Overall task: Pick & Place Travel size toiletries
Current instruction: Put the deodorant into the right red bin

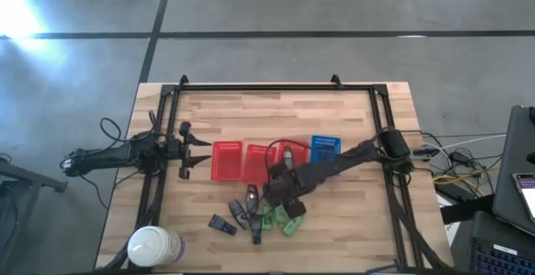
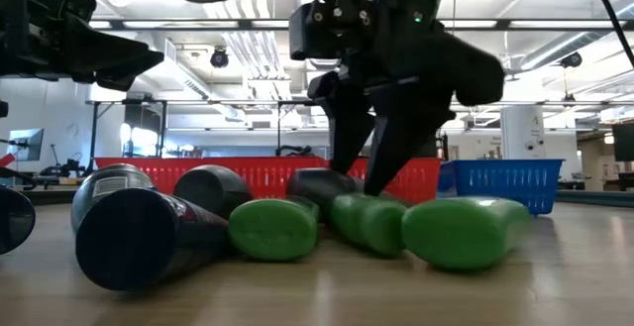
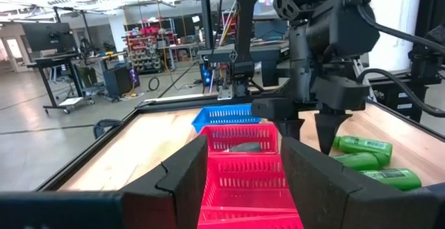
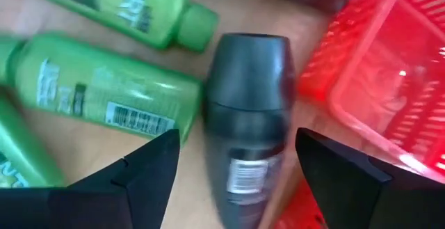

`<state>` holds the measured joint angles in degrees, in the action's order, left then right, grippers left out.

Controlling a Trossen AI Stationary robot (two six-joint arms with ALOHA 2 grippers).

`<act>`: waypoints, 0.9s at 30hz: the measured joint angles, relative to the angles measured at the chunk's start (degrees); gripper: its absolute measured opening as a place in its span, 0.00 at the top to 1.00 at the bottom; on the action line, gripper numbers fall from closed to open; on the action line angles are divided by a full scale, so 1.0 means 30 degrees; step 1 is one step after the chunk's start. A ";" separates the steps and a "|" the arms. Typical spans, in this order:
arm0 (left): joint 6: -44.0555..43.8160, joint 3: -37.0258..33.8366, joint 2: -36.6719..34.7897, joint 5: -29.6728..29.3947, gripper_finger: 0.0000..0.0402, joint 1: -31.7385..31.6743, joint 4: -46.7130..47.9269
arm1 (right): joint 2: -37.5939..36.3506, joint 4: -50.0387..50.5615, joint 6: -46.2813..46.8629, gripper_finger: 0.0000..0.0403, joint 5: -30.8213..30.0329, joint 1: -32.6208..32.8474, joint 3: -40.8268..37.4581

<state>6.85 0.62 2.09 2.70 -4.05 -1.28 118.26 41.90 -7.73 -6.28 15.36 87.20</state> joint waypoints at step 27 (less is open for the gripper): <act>0.0000 0.0004 0.0000 0.0001 0.53 0.0006 0.0003 | 0.0015 -0.1428 0.0176 0.20 0.2303 -0.0700 -0.1355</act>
<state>6.85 0.63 2.09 2.70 -4.03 -1.27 118.30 37.62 -7.20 0.63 13.26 83.13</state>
